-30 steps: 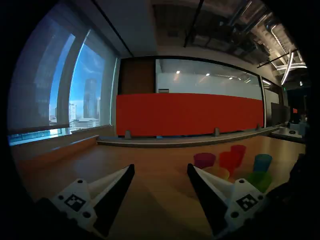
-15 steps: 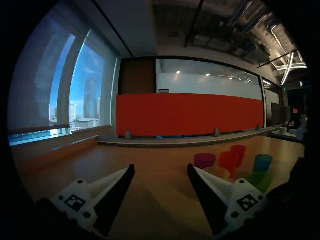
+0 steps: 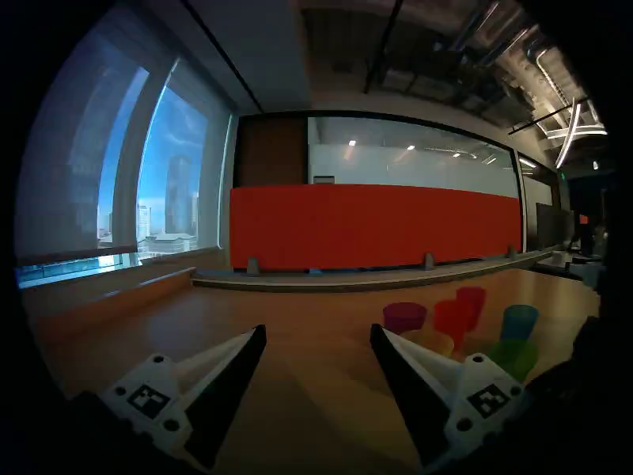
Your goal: Pour water
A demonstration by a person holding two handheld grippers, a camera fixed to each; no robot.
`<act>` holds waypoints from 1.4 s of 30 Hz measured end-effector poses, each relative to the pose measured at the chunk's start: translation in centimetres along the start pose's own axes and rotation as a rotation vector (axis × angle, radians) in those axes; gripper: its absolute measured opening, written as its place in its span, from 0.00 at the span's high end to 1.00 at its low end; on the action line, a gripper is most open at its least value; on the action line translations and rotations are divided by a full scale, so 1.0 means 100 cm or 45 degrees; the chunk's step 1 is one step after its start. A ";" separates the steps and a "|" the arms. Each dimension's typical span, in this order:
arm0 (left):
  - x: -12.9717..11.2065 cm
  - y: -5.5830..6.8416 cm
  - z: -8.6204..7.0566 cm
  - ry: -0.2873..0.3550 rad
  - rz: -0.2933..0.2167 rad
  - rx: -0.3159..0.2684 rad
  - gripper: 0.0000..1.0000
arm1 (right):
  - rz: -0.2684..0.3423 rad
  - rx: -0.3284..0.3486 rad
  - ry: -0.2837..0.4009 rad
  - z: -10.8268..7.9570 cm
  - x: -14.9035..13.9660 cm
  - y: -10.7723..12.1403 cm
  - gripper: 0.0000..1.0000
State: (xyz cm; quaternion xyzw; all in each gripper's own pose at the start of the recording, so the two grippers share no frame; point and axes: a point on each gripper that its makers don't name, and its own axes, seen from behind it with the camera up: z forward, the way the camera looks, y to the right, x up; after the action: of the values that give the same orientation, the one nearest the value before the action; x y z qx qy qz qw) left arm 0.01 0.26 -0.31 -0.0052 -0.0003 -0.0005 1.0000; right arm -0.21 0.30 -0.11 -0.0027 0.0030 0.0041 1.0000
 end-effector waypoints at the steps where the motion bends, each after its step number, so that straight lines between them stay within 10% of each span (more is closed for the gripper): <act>1: 0.000 0.000 0.000 0.000 0.000 0.000 0.02 | -0.002 -0.002 -0.003 0.000 0.000 0.001 0.01; 42: 0.000 0.000 0.000 0.000 0.000 0.000 0.02 | -0.011 -0.012 -0.010 0.002 -0.002 0.001 0.01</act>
State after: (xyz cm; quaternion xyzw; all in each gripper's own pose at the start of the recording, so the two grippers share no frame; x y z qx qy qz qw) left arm 0.02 0.27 -0.29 -0.0052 -0.0003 -0.0005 1.0000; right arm -0.40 0.44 0.13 -0.0076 -0.0009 0.0000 1.0000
